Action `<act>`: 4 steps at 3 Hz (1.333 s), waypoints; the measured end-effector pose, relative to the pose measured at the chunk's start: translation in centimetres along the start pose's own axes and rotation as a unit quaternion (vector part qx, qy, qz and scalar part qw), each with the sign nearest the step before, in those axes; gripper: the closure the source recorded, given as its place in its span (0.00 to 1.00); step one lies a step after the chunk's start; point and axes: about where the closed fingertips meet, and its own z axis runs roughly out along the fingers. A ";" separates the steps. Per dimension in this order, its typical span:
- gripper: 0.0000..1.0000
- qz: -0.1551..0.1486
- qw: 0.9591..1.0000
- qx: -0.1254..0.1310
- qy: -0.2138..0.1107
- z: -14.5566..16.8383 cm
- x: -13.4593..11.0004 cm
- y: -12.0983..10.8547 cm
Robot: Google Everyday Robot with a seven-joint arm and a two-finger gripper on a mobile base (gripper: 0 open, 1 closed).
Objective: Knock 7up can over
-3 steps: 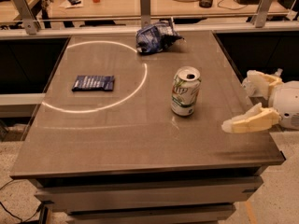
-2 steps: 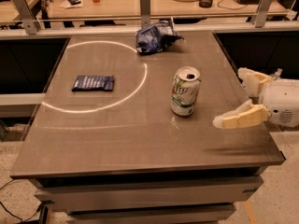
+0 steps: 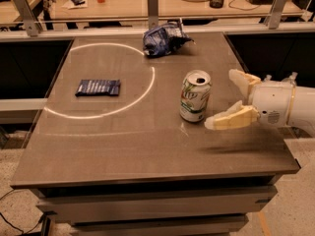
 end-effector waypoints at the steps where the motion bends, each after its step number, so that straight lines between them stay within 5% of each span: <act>1: 0.00 0.016 0.999 -0.009 -0.029 2.1 -0.1 -0.1; 3: 0.00 0.019 0.996 -0.056 -0.064 5.8 -1.5 2.0; 4: 0.19 0.008 0.994 -0.080 -0.070 6.9 -1.7 3.3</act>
Offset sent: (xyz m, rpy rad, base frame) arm 0.0167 0.0641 -0.0014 0.1947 0.0011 0.0880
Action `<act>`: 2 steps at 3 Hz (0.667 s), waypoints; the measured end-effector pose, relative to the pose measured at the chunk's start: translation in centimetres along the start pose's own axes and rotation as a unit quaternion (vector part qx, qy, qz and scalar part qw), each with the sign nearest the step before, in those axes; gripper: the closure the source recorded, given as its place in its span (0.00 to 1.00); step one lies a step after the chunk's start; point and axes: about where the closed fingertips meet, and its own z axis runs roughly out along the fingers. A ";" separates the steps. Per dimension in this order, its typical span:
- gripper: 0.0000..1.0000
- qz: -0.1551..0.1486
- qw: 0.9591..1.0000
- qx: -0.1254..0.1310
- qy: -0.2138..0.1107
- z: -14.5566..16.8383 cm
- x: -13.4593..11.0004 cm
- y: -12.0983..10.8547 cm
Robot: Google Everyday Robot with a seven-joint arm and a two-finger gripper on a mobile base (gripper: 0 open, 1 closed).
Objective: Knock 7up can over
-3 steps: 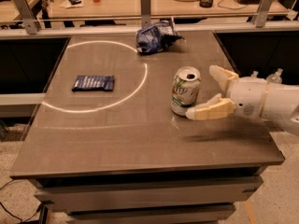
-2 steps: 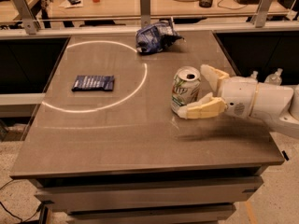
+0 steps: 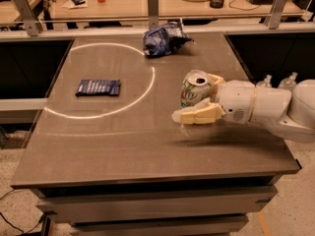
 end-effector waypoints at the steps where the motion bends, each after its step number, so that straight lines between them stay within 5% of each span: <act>1: 0.42 -0.009 1.000 -0.010 -0.001 0.4 0.0 0.5; 2: 0.65 -0.017 1.000 -0.013 0.002 0.4 -0.2 0.6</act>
Offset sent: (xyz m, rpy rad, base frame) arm -0.0047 0.0015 0.0019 -0.0283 -0.0430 0.0301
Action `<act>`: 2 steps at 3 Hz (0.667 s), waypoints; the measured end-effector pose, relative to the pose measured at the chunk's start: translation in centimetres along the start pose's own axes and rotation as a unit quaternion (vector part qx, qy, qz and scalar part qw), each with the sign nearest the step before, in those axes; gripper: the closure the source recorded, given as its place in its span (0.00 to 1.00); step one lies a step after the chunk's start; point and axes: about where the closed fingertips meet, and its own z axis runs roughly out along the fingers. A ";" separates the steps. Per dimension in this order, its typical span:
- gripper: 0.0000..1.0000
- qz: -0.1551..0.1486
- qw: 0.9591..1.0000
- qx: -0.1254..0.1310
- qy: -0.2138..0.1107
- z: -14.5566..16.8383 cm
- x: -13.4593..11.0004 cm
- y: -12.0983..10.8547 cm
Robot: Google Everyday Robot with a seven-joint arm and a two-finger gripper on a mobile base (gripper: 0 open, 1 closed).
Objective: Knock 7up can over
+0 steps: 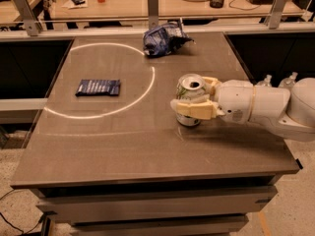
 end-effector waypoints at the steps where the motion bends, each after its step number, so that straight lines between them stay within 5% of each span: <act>1: 0.88 -0.027 1.000 -0.007 0.012 -0.1 -2.3 -0.8; 2: 1.00 -0.079 0.997 -0.009 0.009 -0.3 -6.3 -2.2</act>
Offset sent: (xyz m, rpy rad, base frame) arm 0.0418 -0.0182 0.1274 -0.1016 -0.3042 0.0342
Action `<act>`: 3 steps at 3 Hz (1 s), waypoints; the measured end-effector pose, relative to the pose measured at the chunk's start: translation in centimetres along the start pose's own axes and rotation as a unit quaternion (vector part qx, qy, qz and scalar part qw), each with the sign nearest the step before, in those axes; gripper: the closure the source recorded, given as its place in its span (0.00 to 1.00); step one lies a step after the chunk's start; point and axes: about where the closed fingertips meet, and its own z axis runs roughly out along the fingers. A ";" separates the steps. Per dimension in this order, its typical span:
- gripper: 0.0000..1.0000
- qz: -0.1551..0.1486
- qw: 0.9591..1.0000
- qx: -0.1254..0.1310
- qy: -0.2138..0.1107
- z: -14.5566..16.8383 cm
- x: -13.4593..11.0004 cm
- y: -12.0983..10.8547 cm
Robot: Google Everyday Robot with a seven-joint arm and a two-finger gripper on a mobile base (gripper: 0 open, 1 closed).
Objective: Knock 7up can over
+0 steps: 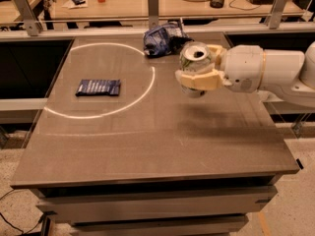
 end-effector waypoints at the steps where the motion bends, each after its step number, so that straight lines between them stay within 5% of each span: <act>1: 1.00 -0.068 0.998 0.004 -0.001 -0.4 -4.3 -1.7; 2: 1.00 -0.172 0.985 -0.016 0.006 -0.5 -6.9 -1.7; 3: 1.00 -0.284 0.956 -0.064 0.041 -0.7 -8.2 -1.3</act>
Offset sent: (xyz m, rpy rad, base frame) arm 0.0006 -0.0022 0.0985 -0.2761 -0.6626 0.1596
